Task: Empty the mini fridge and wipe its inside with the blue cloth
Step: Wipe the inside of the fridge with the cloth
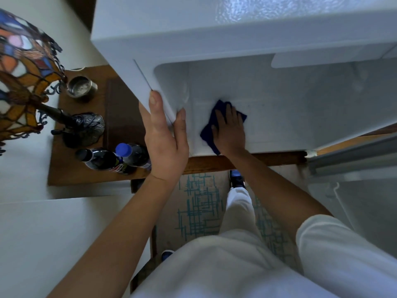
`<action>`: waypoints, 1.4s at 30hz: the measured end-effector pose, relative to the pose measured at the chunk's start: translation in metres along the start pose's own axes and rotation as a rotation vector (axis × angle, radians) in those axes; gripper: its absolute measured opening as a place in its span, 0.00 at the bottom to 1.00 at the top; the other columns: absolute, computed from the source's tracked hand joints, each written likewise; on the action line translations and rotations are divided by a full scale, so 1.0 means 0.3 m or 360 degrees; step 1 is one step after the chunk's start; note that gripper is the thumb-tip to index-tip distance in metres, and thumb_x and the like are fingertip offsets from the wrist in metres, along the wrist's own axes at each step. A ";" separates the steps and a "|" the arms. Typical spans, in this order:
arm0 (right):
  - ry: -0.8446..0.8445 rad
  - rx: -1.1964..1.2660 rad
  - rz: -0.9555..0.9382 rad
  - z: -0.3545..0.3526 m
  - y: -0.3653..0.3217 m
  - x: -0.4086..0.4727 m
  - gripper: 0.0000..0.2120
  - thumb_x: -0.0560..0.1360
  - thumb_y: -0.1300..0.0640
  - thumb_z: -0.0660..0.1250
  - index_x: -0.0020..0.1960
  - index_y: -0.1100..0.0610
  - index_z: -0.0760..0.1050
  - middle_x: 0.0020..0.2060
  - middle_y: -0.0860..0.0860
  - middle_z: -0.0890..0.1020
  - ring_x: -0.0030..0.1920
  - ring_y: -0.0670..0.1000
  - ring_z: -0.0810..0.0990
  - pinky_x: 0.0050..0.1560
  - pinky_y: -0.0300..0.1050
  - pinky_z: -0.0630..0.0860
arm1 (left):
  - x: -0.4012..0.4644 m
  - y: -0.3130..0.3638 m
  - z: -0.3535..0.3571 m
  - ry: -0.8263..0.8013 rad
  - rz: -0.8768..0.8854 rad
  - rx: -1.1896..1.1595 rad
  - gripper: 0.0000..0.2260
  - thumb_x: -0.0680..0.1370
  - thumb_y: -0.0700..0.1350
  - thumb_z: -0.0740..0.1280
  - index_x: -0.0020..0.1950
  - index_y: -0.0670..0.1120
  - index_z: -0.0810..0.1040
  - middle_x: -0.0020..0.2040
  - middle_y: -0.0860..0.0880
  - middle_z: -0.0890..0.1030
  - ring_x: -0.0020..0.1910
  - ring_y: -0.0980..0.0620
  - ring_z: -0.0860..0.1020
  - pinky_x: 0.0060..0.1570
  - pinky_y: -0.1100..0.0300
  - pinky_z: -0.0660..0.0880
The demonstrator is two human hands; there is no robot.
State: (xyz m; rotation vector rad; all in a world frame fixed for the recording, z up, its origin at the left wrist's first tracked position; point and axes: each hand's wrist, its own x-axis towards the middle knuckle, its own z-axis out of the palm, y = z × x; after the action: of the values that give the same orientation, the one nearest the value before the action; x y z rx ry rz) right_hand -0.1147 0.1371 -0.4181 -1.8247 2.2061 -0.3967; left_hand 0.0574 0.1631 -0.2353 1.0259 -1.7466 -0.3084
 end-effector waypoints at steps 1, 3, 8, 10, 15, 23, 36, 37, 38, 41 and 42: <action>0.0012 -0.0030 0.0098 -0.015 0.040 -0.006 0.27 0.86 0.48 0.56 0.81 0.59 0.62 0.81 0.64 0.58 0.82 0.64 0.57 0.82 0.60 0.52 | 0.001 0.001 -0.001 -0.0005 -0.0007 -0.0017 0.46 0.83 0.32 0.64 0.79 0.71 0.39 0.76 0.47 0.52 0.80 0.47 0.58 0.78 0.62 0.56; 0.0057 -0.0078 0.0259 -0.049 0.126 -0.013 0.29 0.85 0.45 0.55 0.80 0.60 0.62 0.81 0.64 0.59 0.81 0.65 0.58 0.81 0.60 0.54 | 0.005 0.003 -0.002 -0.0014 0.0000 -0.0028 0.45 0.84 0.32 0.63 0.79 0.71 0.39 0.76 0.47 0.53 0.80 0.54 0.56 0.78 0.61 0.57; 0.0158 -0.0097 0.0576 -0.116 0.281 -0.012 0.30 0.83 0.45 0.58 0.79 0.61 0.65 0.80 0.64 0.61 0.81 0.64 0.60 0.81 0.60 0.54 | 0.009 0.007 -0.007 -0.0002 0.0093 0.0005 0.46 0.82 0.29 0.64 0.81 0.66 0.40 0.75 0.41 0.54 0.80 0.61 0.51 0.79 0.66 0.53; 0.0167 -0.0058 0.0618 -0.119 0.277 -0.001 0.30 0.82 0.48 0.58 0.79 0.63 0.64 0.81 0.65 0.59 0.81 0.64 0.58 0.82 0.61 0.52 | 0.009 0.001 -0.004 -0.0006 0.0128 0.0016 0.46 0.82 0.28 0.64 0.81 0.65 0.40 0.77 0.42 0.55 0.81 0.61 0.51 0.79 0.65 0.53; 0.0138 0.0042 0.0635 -0.096 0.179 0.026 0.28 0.84 0.51 0.57 0.80 0.63 0.61 0.82 0.65 0.55 0.82 0.65 0.54 0.83 0.60 0.47 | 0.001 0.003 0.004 0.0002 0.0005 -0.0012 0.45 0.83 0.31 0.63 0.80 0.69 0.40 0.78 0.43 0.52 0.80 0.49 0.54 0.80 0.59 0.54; -0.0058 0.0055 0.0189 -0.020 -0.020 0.042 0.28 0.85 0.50 0.57 0.81 0.60 0.60 0.83 0.61 0.54 0.83 0.61 0.53 0.83 0.58 0.44 | 0.002 0.009 0.007 0.0009 -0.0018 -0.0002 0.44 0.84 0.33 0.63 0.79 0.72 0.40 0.77 0.47 0.53 0.80 0.37 0.59 0.79 0.54 0.58; 0.0044 0.0144 0.0038 0.016 0.017 -0.047 0.24 0.83 0.53 0.58 0.76 0.59 0.70 0.79 0.62 0.66 0.80 0.63 0.62 0.80 0.64 0.57 | 0.002 0.003 0.000 0.0000 0.0166 -0.0014 0.48 0.80 0.26 0.64 0.81 0.64 0.41 0.77 0.37 0.58 0.80 0.67 0.51 0.77 0.69 0.54; 0.0104 0.0118 0.0150 0.003 0.056 -0.060 0.25 0.83 0.50 0.56 0.77 0.58 0.69 0.79 0.63 0.65 0.80 0.64 0.62 0.81 0.64 0.56 | 0.003 -0.003 0.000 -0.0004 0.0157 -0.0015 0.48 0.81 0.26 0.64 0.81 0.64 0.41 0.77 0.36 0.57 0.81 0.64 0.52 0.78 0.68 0.54; 0.0132 0.0085 0.0246 -0.010 0.098 -0.069 0.27 0.83 0.47 0.54 0.78 0.58 0.67 0.79 0.63 0.64 0.81 0.64 0.61 0.81 0.63 0.55 | 0.003 -0.009 0.001 -0.0006 0.0137 -0.0010 0.47 0.81 0.27 0.64 0.81 0.65 0.41 0.76 0.36 0.55 0.81 0.58 0.54 0.78 0.66 0.54; 0.0105 -0.0050 0.0488 -0.062 0.236 -0.060 0.31 0.83 0.42 0.52 0.81 0.57 0.61 0.81 0.64 0.59 0.82 0.64 0.56 0.82 0.61 0.51 | 0.001 -0.023 0.003 0.0009 0.0147 0.0023 0.46 0.82 0.28 0.64 0.82 0.64 0.40 0.75 0.37 0.53 0.80 0.52 0.54 0.79 0.63 0.53; 0.0118 -0.0080 0.0575 -0.085 0.283 -0.048 0.32 0.84 0.41 0.53 0.82 0.57 0.59 0.82 0.64 0.57 0.82 0.64 0.55 0.83 0.61 0.50 | 0.001 -0.024 0.003 0.0016 0.0163 0.0035 0.47 0.81 0.28 0.64 0.82 0.64 0.40 0.75 0.38 0.53 0.81 0.55 0.52 0.79 0.64 0.53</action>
State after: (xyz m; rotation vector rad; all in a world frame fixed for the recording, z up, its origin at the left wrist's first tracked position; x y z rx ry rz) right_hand -0.1989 0.1675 -0.4249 -1.4088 2.5500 -0.3410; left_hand 0.0600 0.1584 -0.2401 0.9483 -1.7901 -0.2193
